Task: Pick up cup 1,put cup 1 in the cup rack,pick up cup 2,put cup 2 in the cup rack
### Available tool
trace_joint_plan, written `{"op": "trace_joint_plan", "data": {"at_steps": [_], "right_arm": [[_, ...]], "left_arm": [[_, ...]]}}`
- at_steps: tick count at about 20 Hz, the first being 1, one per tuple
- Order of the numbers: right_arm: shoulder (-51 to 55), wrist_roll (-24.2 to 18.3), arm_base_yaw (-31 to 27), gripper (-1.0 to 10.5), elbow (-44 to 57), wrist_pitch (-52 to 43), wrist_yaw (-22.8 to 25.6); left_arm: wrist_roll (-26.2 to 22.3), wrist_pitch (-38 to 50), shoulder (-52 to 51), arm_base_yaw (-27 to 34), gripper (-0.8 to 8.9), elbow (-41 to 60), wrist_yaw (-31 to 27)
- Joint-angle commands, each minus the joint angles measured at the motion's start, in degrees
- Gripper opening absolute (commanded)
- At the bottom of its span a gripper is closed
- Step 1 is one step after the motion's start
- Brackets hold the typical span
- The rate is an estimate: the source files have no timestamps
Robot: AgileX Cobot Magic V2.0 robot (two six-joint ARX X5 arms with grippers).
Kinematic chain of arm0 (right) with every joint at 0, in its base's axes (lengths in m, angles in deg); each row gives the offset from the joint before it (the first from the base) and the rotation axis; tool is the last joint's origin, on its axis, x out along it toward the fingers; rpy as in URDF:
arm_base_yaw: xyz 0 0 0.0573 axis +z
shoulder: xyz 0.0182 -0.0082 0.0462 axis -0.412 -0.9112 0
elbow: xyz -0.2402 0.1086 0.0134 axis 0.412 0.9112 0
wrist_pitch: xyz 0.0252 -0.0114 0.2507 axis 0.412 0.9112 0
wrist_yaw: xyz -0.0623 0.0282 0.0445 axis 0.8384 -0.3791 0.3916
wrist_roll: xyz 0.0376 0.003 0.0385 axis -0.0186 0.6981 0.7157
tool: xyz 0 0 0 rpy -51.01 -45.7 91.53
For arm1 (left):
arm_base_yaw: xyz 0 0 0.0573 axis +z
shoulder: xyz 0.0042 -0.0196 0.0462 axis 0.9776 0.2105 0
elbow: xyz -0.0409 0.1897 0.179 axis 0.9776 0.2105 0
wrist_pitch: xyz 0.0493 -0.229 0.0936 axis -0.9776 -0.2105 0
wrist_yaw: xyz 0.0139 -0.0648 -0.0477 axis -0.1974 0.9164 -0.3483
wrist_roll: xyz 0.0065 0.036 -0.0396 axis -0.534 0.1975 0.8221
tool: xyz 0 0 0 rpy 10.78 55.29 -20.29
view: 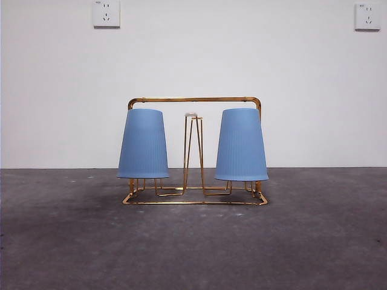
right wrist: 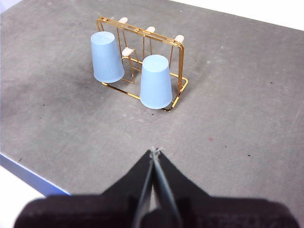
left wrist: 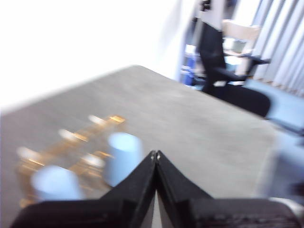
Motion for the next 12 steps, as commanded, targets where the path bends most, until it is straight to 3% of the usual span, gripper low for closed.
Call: {"op": "trace_joint_plan", "data": {"at_steps": [1,3,5,8,12], "right_arm": [[0.0,0.6,0.0,0.0,0.2,1.1,0.1],[0.0,0.6,0.0,0.0,0.2,1.1,0.1],[0.0,0.6,0.0,0.0,0.2,1.1,0.1],[0.0,0.6,0.0,0.0,0.2,1.1,0.1],[0.0,0.6,0.0,0.0,0.2,1.1,0.1]], "left_arm": [[-8.7,1.8,0.0,0.6,-0.04,0.0,-9.2],[-12.2,1.9,-1.4,3.9,-0.04,0.2,-18.5],[-14.7,3.0,-5.0,10.0,-0.04,2.9,-17.7],[-15.3,10.9,-14.2,20.8,-0.04,15.2,-15.6],[-17.4,19.8,-24.0,26.6,-0.04,33.0,-17.4]]}}
